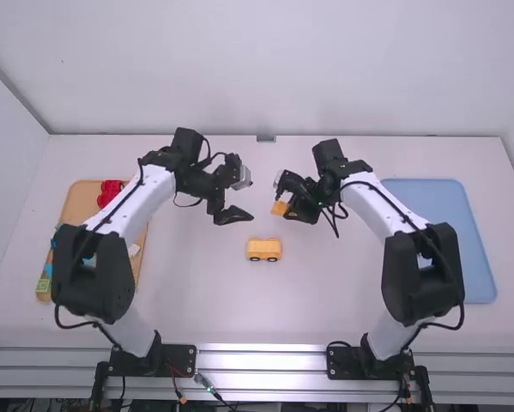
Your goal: Assemble lego blocks to make yellow taxi
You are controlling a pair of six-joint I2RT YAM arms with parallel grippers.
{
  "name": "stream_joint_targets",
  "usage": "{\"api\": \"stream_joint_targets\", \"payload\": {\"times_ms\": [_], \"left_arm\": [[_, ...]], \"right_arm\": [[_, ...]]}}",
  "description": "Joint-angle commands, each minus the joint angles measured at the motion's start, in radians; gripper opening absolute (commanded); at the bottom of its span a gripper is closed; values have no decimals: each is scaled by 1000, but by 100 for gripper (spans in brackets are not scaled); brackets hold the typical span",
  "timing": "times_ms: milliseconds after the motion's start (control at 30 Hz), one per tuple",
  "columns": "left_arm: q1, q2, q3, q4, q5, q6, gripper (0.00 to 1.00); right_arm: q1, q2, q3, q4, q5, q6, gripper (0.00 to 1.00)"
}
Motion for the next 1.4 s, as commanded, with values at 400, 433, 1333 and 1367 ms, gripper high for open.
{"api": "stream_joint_targets", "payload": {"times_ms": [400, 433, 1333, 1367], "left_arm": [[19, 93, 44, -97, 26, 267, 99], [26, 93, 44, -97, 27, 257, 99], [103, -24, -153, 199, -106, -92, 99], [105, -24, -153, 203, -106, -103, 99]], "right_arm": [[-5, -37, 16, -166, -58, -238, 0], [-8, -37, 9, -162, -62, -243, 0], [-228, -41, -438, 177, -238, -542, 0], [-232, -35, -438, 182, -233, -542, 0]]}}
